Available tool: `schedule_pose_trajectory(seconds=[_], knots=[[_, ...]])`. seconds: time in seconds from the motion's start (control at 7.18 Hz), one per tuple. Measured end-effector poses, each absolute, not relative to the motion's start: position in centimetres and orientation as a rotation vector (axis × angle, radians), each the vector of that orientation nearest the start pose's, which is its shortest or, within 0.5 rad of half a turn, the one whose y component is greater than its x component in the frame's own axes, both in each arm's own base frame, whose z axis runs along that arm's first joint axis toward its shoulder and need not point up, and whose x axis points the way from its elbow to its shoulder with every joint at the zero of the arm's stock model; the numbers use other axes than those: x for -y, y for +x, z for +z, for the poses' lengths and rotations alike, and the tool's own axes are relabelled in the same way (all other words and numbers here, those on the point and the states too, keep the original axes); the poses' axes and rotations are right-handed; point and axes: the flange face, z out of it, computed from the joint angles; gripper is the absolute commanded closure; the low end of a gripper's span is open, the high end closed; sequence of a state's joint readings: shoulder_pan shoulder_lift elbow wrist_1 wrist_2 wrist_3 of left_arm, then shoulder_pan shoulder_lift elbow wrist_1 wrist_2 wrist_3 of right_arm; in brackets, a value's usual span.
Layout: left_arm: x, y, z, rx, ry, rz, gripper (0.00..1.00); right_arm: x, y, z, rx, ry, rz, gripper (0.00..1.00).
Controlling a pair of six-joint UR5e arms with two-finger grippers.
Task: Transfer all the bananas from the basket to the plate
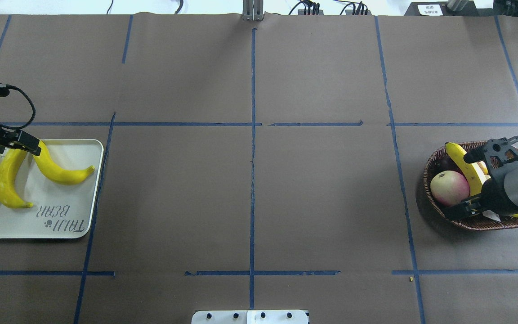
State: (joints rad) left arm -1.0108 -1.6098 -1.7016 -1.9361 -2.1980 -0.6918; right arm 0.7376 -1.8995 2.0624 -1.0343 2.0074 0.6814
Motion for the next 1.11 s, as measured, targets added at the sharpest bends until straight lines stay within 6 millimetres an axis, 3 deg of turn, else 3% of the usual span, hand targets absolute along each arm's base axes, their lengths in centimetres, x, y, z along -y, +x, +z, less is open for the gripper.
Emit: schedule_pose_trajectory(seconds=[0.28,0.7,1.11], knots=[[48.8,21.7,53.9,-0.797,0.064,0.042,0.00,33.2,-20.9,52.1,0.786,0.217,-0.266,0.36],[48.8,21.7,53.9,-0.797,0.068,0.042,0.00,34.9,-20.0,53.6,0.777,0.213,-0.222,0.40],[48.7,21.6,53.9,-0.798,0.071,0.042,0.00,36.7,-21.0,53.8,0.783,0.221,-0.211,0.48]])
